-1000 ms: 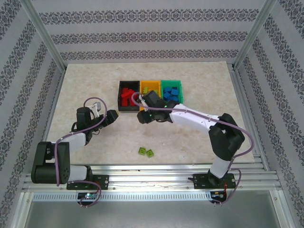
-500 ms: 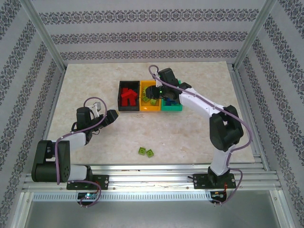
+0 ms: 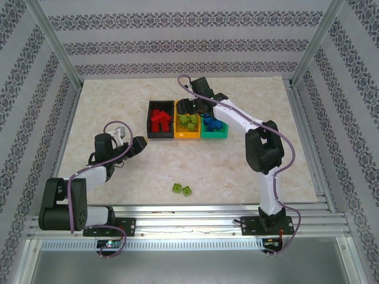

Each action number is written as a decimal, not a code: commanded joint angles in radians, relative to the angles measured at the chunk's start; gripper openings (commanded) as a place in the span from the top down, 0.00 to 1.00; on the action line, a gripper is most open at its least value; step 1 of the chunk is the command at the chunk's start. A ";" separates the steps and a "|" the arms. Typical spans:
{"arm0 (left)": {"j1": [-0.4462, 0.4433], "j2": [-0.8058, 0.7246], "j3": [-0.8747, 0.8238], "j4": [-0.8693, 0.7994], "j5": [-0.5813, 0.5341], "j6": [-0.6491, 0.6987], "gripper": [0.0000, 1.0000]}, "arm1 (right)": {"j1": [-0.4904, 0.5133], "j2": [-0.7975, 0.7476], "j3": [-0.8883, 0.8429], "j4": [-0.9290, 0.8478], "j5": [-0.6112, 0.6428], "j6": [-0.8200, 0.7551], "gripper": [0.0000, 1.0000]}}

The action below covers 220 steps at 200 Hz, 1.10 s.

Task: Sort the legos into containers by color
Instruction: Place the lego in the container, then pick up the lego from the bottom-center of the table.

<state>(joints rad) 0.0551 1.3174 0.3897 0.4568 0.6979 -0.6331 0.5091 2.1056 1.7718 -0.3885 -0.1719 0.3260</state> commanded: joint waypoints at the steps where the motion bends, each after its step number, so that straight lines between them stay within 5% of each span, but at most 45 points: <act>1: 0.019 -0.003 -0.008 0.018 0.002 0.012 0.10 | 0.035 -0.065 -0.049 -0.026 0.057 -0.052 0.41; 123: 0.019 0.028 -0.009 0.043 0.015 -0.003 0.10 | 0.287 -0.444 -0.686 -0.051 -0.038 -0.018 0.39; 220: 0.019 0.023 -0.009 0.048 0.016 -0.007 0.10 | 0.519 -0.519 -0.867 -0.112 0.058 0.134 0.31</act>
<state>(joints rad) 0.0605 1.3365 0.3882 0.4572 0.7002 -0.6338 1.0042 1.5822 0.9287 -0.4870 -0.1455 0.4053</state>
